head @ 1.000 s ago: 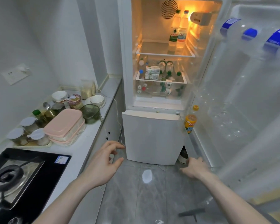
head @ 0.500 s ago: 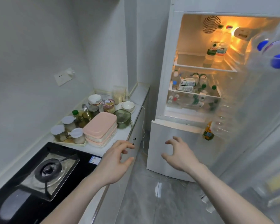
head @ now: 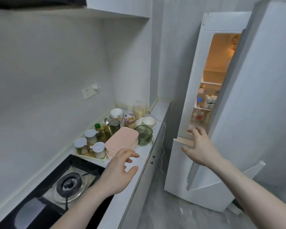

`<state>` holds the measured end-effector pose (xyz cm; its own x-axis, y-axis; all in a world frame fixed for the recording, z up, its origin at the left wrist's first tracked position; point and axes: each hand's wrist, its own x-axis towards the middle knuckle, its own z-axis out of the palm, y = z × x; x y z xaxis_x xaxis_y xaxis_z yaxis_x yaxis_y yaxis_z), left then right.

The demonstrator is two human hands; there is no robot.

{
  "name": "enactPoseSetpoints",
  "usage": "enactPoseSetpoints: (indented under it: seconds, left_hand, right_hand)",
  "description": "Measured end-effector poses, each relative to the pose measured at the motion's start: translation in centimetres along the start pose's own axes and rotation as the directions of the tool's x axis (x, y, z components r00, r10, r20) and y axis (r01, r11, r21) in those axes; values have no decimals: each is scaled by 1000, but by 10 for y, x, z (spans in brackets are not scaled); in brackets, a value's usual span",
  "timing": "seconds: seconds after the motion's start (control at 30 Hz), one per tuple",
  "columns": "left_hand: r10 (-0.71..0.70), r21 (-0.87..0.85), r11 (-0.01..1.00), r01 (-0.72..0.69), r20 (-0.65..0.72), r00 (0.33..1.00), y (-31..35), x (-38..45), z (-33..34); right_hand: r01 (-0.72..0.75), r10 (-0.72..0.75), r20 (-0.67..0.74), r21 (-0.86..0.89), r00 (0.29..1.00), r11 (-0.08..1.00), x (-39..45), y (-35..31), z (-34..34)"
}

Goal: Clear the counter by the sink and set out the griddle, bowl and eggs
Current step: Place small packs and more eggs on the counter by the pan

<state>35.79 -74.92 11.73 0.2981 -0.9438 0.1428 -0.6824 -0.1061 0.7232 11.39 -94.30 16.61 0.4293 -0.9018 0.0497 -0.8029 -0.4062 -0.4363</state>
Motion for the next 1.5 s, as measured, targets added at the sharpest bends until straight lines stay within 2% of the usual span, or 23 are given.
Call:
enactPoseSetpoints:
  seconds: [0.17,0.5,0.6,0.7,0.8,0.87,0.97,1.1,1.27,1.5]
  left_hand:
    - [-3,50,999,4,-28,1000,4,24,-1]
    - [23,184,983,-4,-98,995,36,119,19]
    - [34,228,974,-3,-130,991,52,157,30]
    - [34,247,969,12,-180,983,65,186,38]
    - [25,253,967,29,-208,978,74,207,46]
    - [28,256,966,36,-239,971,79,219,51]
    - [18,261,964,59,-281,959,88,232,57]
    - [50,269,963,35,-303,952,99,246,61]
    - [53,294,955,45,-317,947,108,262,66]
    - [34,308,949,64,-305,952,108,267,70]
  right_hand:
    - [88,-88,9,-5,996,996,44,-3,-2]
    - [311,-286,125,-284,950,907,141,27,-9]
    - [364,-335,142,-312,931,878,171,36,-12]
    - [439,-412,152,-283,898,853,195,45,-14]
    - [550,-534,140,-146,834,822,216,62,-23]
    - [648,-647,39,-55,761,759,229,78,-34]
    - [745,-737,-128,26,664,666,240,102,-53]
    - [803,-788,-179,23,590,596,246,122,-68]
    - [832,-813,-188,52,552,553,257,128,-70]
    - [794,-773,-193,68,604,604,281,130,-66]
